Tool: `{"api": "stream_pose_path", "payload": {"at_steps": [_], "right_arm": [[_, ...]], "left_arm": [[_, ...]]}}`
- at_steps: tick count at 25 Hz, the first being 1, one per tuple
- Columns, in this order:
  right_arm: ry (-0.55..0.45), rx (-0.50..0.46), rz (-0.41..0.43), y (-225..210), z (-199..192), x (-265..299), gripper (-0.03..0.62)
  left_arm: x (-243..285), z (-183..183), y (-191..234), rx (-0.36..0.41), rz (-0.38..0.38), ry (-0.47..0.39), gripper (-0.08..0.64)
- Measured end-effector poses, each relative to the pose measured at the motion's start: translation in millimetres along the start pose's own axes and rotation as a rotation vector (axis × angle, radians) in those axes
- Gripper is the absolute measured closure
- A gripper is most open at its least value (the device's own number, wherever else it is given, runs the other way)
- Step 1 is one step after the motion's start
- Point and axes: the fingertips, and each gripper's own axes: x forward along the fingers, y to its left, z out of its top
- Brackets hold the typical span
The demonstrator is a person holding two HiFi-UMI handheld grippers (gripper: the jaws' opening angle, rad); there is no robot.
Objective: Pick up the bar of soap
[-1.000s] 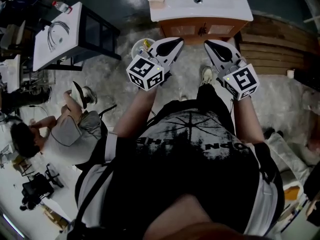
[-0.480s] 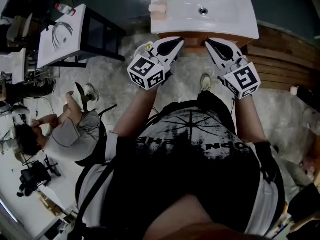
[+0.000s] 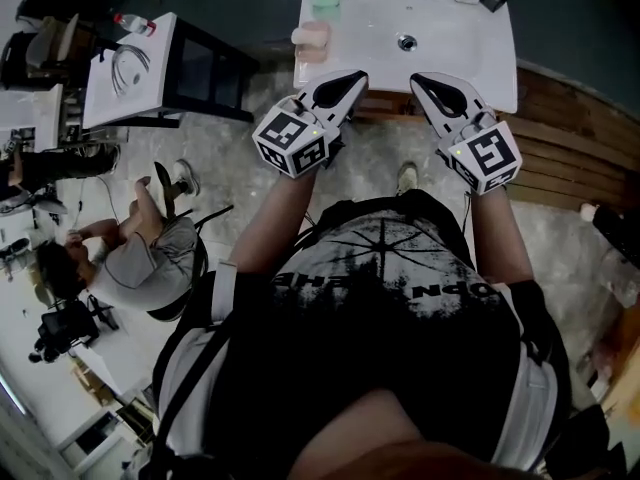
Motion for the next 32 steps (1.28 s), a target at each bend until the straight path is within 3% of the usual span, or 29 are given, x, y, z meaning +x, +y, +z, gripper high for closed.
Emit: {"api": "stream_pose_path", "payload": {"at_steps": [11, 24, 32], "right_arm": [[-0.006, 0.003, 0.105, -57.8, -5.7, 12.7, 0.578], [-0.01, 0.008, 0.155, -68.0, -10.1, 30.3, 0.578], [-0.008, -0.001, 0.149, -74.5, -3.7, 72.8, 0.578]], "left_arm": [[51.8, 8.8, 22.0, -0.028, 0.09, -0.012, 0.549], [58.7, 6.7, 33.5, -0.027, 0.126, -0.012, 0.549], [52.7, 14.9, 73.7, -0.006, 0.118, -0.015, 0.549]]}}
